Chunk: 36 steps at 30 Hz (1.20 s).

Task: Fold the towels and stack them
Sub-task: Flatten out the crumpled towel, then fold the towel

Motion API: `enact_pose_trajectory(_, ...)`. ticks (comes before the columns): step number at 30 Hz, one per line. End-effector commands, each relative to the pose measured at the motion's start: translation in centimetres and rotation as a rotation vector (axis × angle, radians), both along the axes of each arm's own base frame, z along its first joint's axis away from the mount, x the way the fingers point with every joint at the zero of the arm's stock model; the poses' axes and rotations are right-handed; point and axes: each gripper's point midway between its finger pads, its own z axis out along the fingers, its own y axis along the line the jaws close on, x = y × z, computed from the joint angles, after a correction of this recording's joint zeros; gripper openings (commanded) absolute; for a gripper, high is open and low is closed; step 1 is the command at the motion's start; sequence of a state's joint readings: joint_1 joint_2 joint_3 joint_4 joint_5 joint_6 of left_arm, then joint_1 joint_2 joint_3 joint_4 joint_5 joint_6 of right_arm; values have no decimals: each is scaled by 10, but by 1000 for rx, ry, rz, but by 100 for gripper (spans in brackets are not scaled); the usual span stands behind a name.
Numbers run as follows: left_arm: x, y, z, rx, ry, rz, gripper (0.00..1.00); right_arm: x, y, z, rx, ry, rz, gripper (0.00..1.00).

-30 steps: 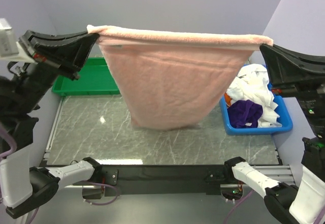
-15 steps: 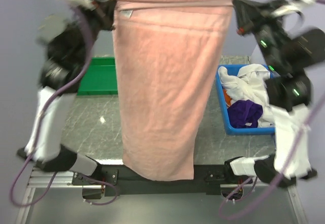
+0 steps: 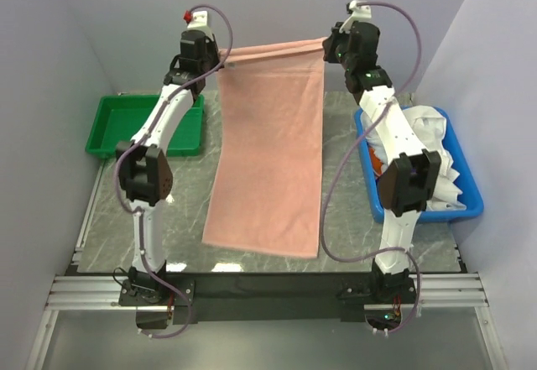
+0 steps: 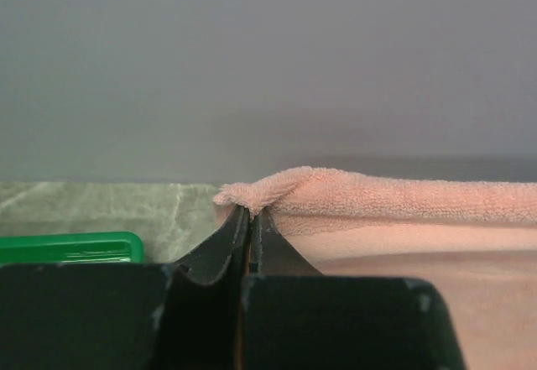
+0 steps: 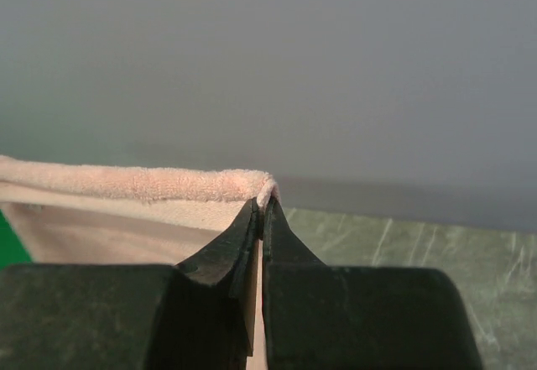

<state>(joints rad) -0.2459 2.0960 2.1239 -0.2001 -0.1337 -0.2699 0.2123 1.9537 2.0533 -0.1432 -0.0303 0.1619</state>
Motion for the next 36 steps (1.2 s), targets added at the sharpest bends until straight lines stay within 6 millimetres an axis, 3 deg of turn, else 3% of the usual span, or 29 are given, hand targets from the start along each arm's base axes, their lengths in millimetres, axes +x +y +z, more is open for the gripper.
enact_pose_trajectory(1,31,39,-6,-25,-19,77,0,24,-42,31,27,-155,-108,0)
enact_pose_trajectory(6,41,41,-28,-98,20,4,0,46,-43,-5,63,-82,-84,0)
enact_pose_trajectory(10,33,39,-38,-125,65,-38,0,40,-35,-23,81,0,-45,0)
enact_pose_trajectory(11,29,37,-49,-127,100,-47,0,36,-32,-36,87,40,-30,0)
enact_pose_trajectory(13,22,35,-51,-142,130,-67,0,22,-29,-44,116,101,-16,0)
enact_pose_trajectory(14,15,35,-65,-144,183,-67,0,15,-27,-64,123,157,-9,0)
enact_pose_trajectory(16,5,31,-71,-172,233,-98,0,-4,-26,-70,168,222,-9,0)
enact_pose_trajectory(17,-1,29,-78,-181,271,-111,0,-13,-25,-91,174,282,-11,0)
enact_pose_trajectory(19,-19,24,-93,-205,371,-133,1,-35,-21,-101,221,359,0,0)
enact_pose_trajectory(21,-37,24,-110,-227,473,-131,0,-59,-18,-123,251,451,10,0)
enact_pose_trajectory(22,-46,21,-114,-239,507,-142,0,-69,-18,-143,258,507,4,0)
enact_pose_trajectory(24,-60,23,-124,-254,570,-131,0,-86,-18,-148,277,543,1,0)
enact_pose_trajectory(25,-70,25,-125,-254,600,-119,0,-96,-18,-165,275,589,-10,0)
enact_pose_trajectory(26,-80,27,-138,-253,645,-109,0,-103,-20,-171,274,608,-17,0)
enact_pose_trajectory(28,-97,30,-144,-255,692,-93,0,-119,-24,-182,271,657,-45,0)
enact_pose_trajectory(29,-109,30,-158,-258,741,-94,0,-131,-25,-199,270,705,-51,0)
enact_pose_trajectory(31,-125,31,-162,-264,779,-96,0,-147,-25,-209,277,742,-49,0)
enact_pose_trajectory(32,-138,30,-175,-267,829,-101,1,-159,-22,-224,279,790,-46,0)
enact_pose_trajectory(36,-166,32,-183,-267,875,-100,1,-188,-19,-239,255,840,-38,0)
